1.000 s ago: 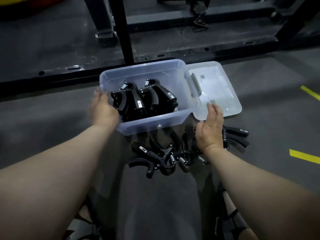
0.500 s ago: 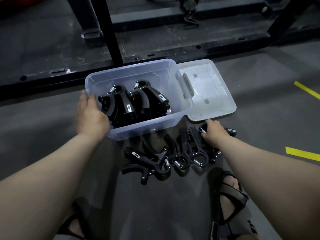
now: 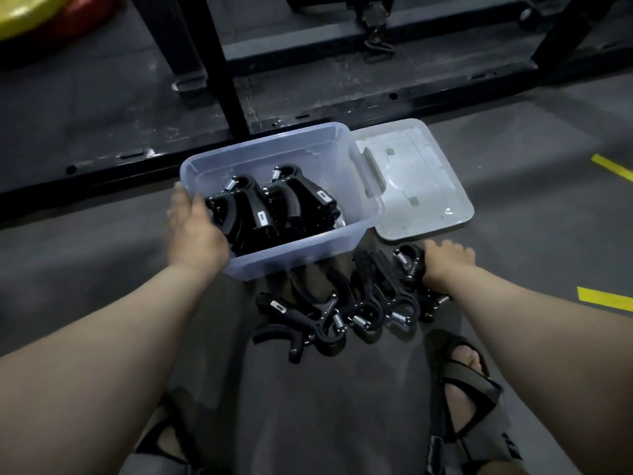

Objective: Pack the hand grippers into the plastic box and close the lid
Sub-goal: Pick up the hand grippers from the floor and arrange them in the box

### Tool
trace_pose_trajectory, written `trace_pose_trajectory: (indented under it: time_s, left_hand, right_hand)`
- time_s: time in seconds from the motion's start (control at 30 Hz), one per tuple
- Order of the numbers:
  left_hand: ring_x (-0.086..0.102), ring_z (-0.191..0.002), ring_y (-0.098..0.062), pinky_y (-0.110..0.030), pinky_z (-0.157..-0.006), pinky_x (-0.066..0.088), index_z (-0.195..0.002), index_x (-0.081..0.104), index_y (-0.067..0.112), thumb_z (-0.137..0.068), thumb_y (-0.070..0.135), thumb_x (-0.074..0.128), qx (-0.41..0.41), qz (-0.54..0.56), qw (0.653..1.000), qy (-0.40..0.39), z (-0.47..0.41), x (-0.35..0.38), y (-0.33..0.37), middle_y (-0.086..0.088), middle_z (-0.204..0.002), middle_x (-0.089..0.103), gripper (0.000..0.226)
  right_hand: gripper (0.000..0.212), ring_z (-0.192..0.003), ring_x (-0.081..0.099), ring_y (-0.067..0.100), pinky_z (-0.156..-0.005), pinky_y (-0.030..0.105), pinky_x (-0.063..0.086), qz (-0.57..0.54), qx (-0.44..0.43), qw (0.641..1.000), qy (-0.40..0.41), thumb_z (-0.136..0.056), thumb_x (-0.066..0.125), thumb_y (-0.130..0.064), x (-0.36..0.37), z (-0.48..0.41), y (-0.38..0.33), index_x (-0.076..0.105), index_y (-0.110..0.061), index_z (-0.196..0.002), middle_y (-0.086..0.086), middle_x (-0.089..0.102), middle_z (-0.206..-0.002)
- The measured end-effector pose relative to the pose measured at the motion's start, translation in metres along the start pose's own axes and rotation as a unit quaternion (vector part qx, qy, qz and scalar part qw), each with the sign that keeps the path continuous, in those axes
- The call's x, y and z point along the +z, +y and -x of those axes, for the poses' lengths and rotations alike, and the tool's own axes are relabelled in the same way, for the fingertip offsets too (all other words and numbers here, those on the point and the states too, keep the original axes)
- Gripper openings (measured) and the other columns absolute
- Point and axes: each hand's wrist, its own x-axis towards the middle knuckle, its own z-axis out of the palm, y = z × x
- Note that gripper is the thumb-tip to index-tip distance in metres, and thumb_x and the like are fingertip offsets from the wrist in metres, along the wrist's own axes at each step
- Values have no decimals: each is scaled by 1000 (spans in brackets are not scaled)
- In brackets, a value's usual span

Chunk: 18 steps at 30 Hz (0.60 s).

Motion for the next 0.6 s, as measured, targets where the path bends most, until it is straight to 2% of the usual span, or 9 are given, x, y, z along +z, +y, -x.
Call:
trace_pose_trajectory:
  time_s: [0.1, 0.17, 0.23, 0.3, 0.37, 0.47, 0.53, 0.6]
  left_hand:
    - [0, -151, -24, -33, -122, 2, -154, 20, 11, -90, 0, 43, 23, 9, 1000, 8, -1, 0, -2, -6, -164, -2, 69]
    - [0, -151, -23, -32, -122, 2, -153, 23, 10, -91, 0, 42, 25, 16, 999, 17, -2, 1, -2, -6, -164, -1, 66]
    - [0, -151, -23, -32, -122, 3, -153, 24, 10, -91, 0, 41, 22, 21, 999, 18, -2, 2, -3, -6, -164, 0, 65]
    - [0, -151, -21, -30, -122, 3, -153, 24, 10, -89, -4, 39, 20, 43, 999, 13, -3, 2, -3, -5, -164, 1, 67]
    - [1, -151, -19, -29, -122, 3, -152, 27, 11, -88, -6, 36, 18, 74, 997, 13, -2, 1, -3, -4, -164, 2, 67]
    - [0, -151, -19, -27, -121, 3, -152, 27, 11, -90, -7, 34, 21, 88, 996, 7, -2, 0, -4, -3, -164, 2, 65]
    - [0, -151, -19, -25, -120, 2, -153, 26, 11, -89, -8, 34, 19, 93, 996, 3, -3, 0, -5, -3, -164, 1, 67]
    - [0, -151, -18, -25, -120, 2, -153, 27, 11, -88, -8, 34, 23, 92, 995, 6, -3, 0, -5, -3, -164, 1, 67]
  right_hand:
    - [66, -117, 50, 35, -96, 43, 44, -41, -19, 999, -22, -65, 72, -45, -1, 4, 6, 43, -25, -120, 11, 42, -125]
    - [65, -108, 54, 35, -92, 42, 49, -81, -23, 996, -37, -59, 72, -54, 1, 8, 13, 48, -24, -112, 10, 44, -115]
    - [61, -102, 58, 32, -88, 39, 51, -159, -24, 987, -28, -58, 71, -57, 2, 9, 21, 55, -23, -106, 9, 54, -110]
    - [46, -89, 64, 26, -79, 34, 54, -269, -21, 963, -10, -64, 73, -50, 1, 9, 27, 64, -19, -96, 7, 67, -98]
    - [29, -74, 66, 22, -68, 30, 52, -436, 3, 900, -19, -74, 75, -38, -2, 8, 31, 68, -14, -88, 6, 71, -86]
    - [22, -69, 59, 24, -64, 31, 49, -663, 29, 744, -82, -80, 70, -34, -16, 8, 30, 67, -13, -88, 11, 63, -82]
    - [25, -75, 60, 25, -71, 37, 53, -752, 5, 650, -112, -87, 60, -35, -34, 7, 28, 62, -11, -94, 12, 59, -83]
    - [27, -83, 61, 25, -82, 43, 54, -804, -54, 580, -119, -90, 52, -34, -59, 5, 24, 61, -10, -98, 10, 59, -86]
